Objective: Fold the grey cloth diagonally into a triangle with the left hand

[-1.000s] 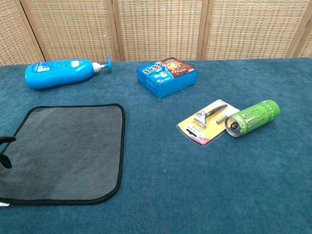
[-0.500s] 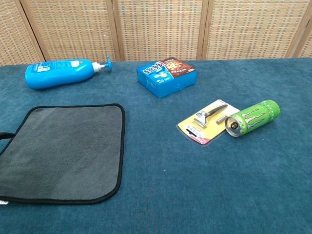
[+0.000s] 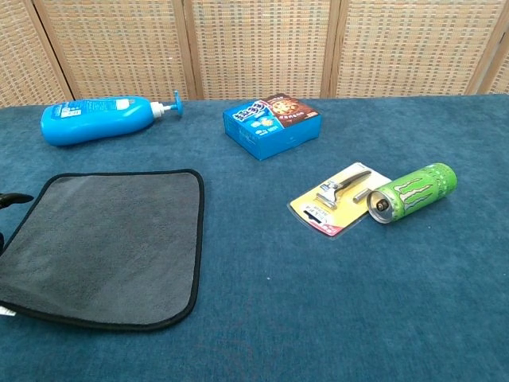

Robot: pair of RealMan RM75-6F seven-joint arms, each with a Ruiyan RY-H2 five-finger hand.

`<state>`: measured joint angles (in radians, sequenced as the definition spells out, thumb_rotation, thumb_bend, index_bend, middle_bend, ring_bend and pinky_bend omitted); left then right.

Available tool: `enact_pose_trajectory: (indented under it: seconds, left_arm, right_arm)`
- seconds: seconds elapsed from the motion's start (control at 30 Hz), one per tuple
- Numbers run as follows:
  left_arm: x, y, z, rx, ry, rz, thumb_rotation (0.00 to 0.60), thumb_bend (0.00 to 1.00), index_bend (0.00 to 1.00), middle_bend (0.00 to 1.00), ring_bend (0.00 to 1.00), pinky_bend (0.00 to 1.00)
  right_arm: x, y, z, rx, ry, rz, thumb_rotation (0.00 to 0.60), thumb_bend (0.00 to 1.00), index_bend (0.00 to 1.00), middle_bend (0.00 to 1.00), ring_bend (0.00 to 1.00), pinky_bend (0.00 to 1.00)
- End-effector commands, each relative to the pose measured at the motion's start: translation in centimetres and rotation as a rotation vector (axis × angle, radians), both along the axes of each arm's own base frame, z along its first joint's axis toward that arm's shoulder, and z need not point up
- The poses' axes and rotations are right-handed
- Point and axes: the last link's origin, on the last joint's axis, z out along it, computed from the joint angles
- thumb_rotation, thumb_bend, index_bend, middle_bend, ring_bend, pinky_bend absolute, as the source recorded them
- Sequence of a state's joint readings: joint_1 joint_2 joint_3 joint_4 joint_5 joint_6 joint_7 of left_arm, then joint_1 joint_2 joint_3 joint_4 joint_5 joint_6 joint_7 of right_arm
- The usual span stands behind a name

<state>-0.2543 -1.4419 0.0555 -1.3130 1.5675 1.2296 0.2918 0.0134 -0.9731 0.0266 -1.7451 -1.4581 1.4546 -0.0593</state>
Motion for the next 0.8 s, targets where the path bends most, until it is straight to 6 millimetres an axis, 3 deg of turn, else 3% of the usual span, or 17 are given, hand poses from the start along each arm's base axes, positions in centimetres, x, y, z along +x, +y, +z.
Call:
enact_pose_trajectory:
  seconds: [0.03, 0.53, 0.8]
  left_arm:
    - [0.3, 0.9, 0.0, 0.005, 0.007, -0.010, 0.600, 0.32, 0.61, 0.00, 0.00, 0.00]
    - [4.2, 6.7, 0.1, 0.056, -0.005, -0.069, 0.600, 0.32, 0.62, 0.00, 0.00, 0.00]
    - [6.4, 9.5, -1.1, 0.044, 0.011, -0.117, 0.600, 0.31, 0.63, 0.00, 0.00, 0.00]
  right_arm:
    - [0.0, 0.0, 0.0, 0.001, 0.001, -0.001, 0.600, 0.00, 0.00, 0.00, 0.00, 0.00]
    - [-0.4, -0.2, -0.1, 0.006, 0.001, -0.014, 0.600, 0.00, 0.00, 0.00, 0.00, 0.00]
    - [-0.8, -0.4, -0.2, 0.009, -0.002, -0.026, 0.600, 0.00, 0.00, 0.00, 0.00, 0.00]
